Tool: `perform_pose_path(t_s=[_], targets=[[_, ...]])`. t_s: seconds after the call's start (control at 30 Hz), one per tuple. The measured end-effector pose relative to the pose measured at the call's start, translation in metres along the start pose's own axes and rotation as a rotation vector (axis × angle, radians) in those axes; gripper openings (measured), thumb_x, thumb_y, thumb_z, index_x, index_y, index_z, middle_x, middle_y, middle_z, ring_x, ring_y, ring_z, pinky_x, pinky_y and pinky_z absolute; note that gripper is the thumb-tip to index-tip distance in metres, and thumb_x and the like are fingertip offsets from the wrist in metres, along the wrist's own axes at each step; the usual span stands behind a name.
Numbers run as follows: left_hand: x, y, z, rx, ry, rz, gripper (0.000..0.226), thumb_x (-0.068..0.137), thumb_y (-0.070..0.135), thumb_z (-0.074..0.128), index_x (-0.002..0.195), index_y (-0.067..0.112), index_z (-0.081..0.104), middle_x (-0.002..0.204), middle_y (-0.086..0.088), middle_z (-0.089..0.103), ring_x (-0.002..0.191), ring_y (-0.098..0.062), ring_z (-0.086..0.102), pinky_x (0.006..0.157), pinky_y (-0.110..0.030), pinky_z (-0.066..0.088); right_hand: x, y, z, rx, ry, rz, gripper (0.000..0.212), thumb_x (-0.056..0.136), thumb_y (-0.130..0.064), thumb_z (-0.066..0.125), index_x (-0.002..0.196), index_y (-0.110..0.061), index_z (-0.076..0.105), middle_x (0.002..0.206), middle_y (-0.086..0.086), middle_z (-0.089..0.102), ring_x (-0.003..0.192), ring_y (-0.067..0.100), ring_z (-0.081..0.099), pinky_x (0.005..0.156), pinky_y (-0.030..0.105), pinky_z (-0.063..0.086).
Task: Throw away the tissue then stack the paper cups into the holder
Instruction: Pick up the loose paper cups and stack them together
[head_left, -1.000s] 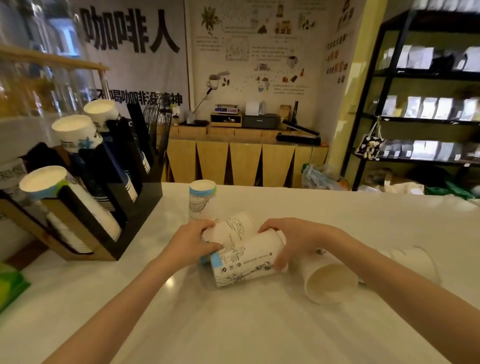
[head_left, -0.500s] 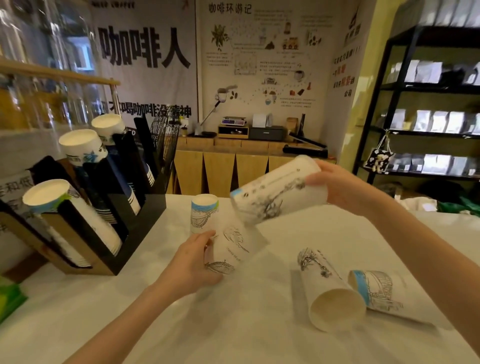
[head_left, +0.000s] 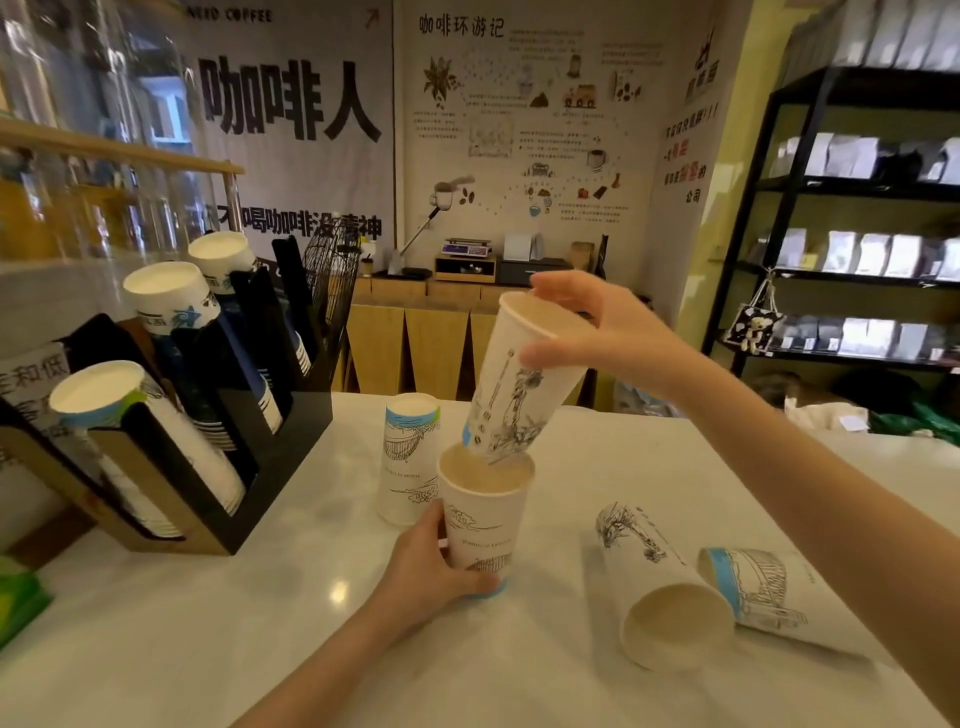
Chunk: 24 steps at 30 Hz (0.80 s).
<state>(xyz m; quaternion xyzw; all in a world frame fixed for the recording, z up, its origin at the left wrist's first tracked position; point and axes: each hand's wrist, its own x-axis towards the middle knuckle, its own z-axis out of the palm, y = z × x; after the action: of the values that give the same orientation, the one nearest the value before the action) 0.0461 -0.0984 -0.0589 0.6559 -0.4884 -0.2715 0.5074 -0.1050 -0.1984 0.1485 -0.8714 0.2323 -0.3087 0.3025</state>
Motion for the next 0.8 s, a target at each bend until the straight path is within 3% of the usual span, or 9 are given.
perform_pose_path(t_s=[0.13, 0.27, 0.5, 0.7, 0.8], targets=[[0.0, 0.002, 0.0, -0.01, -0.005, -0.004, 0.063, 0.047, 0.017, 0.087, 0.09, 0.037, 0.046, 0.097, 0.018, 0.06, 0.088, 0.005, 0.057, 0.064, -0.008, 0.05, -0.004, 0.002, 0.026, -0.096, -0.131, 0.004, 0.086, 0.063, -0.031, 0.079, 0.137, -0.025, 0.035, 0.138, -0.003, 0.045, 0.115, 0.009, 0.042, 0.099, 0.036, 0.043], [-0.002, 0.001, 0.0, 0.008, 0.022, -0.002, 0.063, 0.046, 0.019, 0.087, 0.095, 0.031, 0.05, 0.099, 0.013, 0.063, 0.094, -0.005, 0.06, 0.08, -0.023, 0.054, -0.009, 0.012, 0.05, -0.22, -0.287, 0.001, 0.091, 0.061, -0.035, 0.08, 0.138, -0.025, 0.032, 0.141, -0.005, 0.041, 0.115, 0.005, 0.037, 0.095, 0.026, 0.037], [-0.003, 0.002, 0.0, -0.015, 0.016, -0.012, 0.061, 0.046, 0.015, 0.086, 0.088, 0.036, 0.047, 0.097, 0.011, 0.062, 0.095, -0.01, 0.06, 0.082, -0.031, 0.055, -0.017, 0.041, 0.084, -0.283, -0.375, 0.093, 0.095, 0.058, -0.042, 0.081, 0.137, -0.025, 0.033, 0.138, -0.004, 0.033, 0.126, 0.017, 0.035, 0.096, 0.027, 0.036], [-0.003, 0.002, 0.002, -0.046, 0.019, -0.027, 0.062, 0.05, 0.01, 0.084, 0.093, 0.034, 0.046, 0.096, 0.013, 0.06, 0.092, -0.008, 0.059, 0.074, -0.019, 0.052, -0.015, 0.045, 0.087, -0.247, -0.358, 0.127, 0.094, 0.058, -0.043, 0.081, 0.137, -0.026, 0.034, 0.14, -0.003, 0.033, 0.129, 0.018, 0.034, 0.098, 0.03, 0.036], [-0.004, 0.002, 0.001, -0.046, -0.03, -0.066, 0.069, 0.052, 0.01, 0.084, 0.107, 0.026, 0.044, 0.101, 0.009, 0.059, 0.09, 0.001, 0.055, 0.066, -0.013, 0.05, -0.019, 0.042, 0.084, -0.249, -0.368, 0.115, 0.098, 0.059, -0.039, 0.081, 0.139, -0.026, 0.027, 0.146, -0.003, 0.029, 0.133, 0.017, 0.029, 0.105, 0.033, 0.033]])
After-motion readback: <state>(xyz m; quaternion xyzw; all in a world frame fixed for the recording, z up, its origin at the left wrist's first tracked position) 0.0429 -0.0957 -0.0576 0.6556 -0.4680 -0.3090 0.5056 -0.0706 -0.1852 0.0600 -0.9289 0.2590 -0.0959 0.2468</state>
